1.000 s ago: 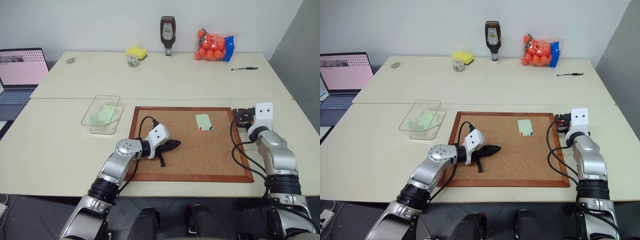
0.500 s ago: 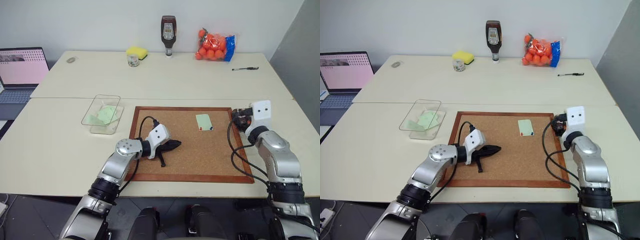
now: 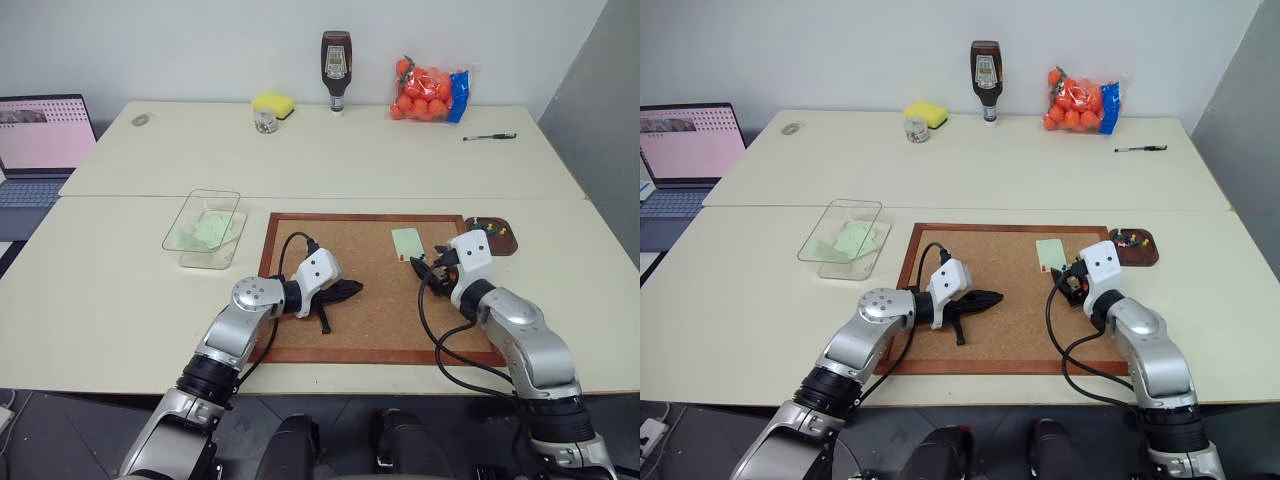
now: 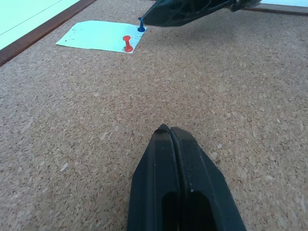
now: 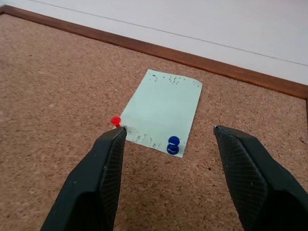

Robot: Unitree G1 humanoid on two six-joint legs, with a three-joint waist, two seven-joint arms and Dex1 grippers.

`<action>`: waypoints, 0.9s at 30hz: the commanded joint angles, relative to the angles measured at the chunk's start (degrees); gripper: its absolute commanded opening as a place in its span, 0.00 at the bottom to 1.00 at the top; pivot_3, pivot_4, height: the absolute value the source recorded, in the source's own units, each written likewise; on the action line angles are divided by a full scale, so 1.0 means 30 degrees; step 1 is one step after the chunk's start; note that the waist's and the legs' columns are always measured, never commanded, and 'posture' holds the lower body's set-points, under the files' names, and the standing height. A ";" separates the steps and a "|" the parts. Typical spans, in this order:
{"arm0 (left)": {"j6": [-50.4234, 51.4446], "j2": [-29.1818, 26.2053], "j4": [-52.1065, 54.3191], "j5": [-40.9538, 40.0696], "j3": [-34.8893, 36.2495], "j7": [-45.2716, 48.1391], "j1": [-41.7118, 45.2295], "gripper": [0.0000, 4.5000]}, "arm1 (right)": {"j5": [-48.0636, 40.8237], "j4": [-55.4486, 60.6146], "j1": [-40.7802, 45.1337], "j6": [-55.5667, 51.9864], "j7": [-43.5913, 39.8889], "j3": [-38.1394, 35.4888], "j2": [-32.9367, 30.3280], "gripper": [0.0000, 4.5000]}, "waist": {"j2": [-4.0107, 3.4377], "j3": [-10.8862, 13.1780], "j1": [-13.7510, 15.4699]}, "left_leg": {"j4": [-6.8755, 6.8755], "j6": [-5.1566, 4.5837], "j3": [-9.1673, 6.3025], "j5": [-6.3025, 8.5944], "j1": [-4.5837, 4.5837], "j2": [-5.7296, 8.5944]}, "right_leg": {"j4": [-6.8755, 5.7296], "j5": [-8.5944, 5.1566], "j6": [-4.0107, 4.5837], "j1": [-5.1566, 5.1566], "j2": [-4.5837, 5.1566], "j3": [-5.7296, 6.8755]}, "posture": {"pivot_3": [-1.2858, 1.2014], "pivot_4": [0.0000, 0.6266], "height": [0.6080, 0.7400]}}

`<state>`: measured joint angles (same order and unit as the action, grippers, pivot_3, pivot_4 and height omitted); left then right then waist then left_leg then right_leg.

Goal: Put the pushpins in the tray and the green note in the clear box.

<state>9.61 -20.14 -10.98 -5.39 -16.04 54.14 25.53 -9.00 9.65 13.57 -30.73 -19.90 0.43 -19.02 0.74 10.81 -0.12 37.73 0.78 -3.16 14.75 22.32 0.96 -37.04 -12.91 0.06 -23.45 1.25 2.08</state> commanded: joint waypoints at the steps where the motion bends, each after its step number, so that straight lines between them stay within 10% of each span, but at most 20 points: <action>1: 0.0181 -0.0205 -0.0290 0.0415 -0.0314 -0.0002 -0.0097 0.00 | 0.0204 -0.0324 0.0645 0.0857 0.0109 -0.0073 0.0139 0.68 | 0.0000 0.0000 0.0000 | -0.0001 0.0000 -0.0001 0.0000 0.0000 -0.0001 | 0.0000 0.0000 -0.0001 0.0000 0.0000 -0.0001 | 0.52 0.24 1.00; 15: 0.0210 -0.0193 -0.0243 0.0431 -0.0313 -0.0068 -0.0185 0.00 | 0.0549 -0.0947 0.0815 0.1372 -0.0158 0.0270 0.0104 0.04 | 0.0000 0.0000 -0.0002 | -0.0001 -0.0001 -0.0003 0.0000 0.0000 -0.0002 | -0.0005 0.0000 -0.0001 -0.0002 0.0000 0.0003 | 0.52 0.24 1.00; 27: 0.0216 -0.0206 -0.0253 0.0440 -0.0321 -0.0077 -0.0208 0.00 | 0.0084 0.0321 0.0701 0.1739 -0.0334 -0.0008 0.0162 0.02 | -0.0001 0.0000 -0.0001 | -0.0001 -0.0001 -0.0001 0.0000 -0.0001 -0.0002 | -0.0008 0.0001 -0.0001 -0.0002 -0.0001 0.0001 | 0.52 0.24 1.00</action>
<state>9.62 -20.25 -10.97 -5.36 -16.04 54.13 25.53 -7.86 6.36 14.98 -28.07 -20.34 1.48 -18.69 0.74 10.81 -0.12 37.73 0.77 -3.16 14.75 22.31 0.95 -37.07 -12.91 0.06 -23.46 1.25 2.08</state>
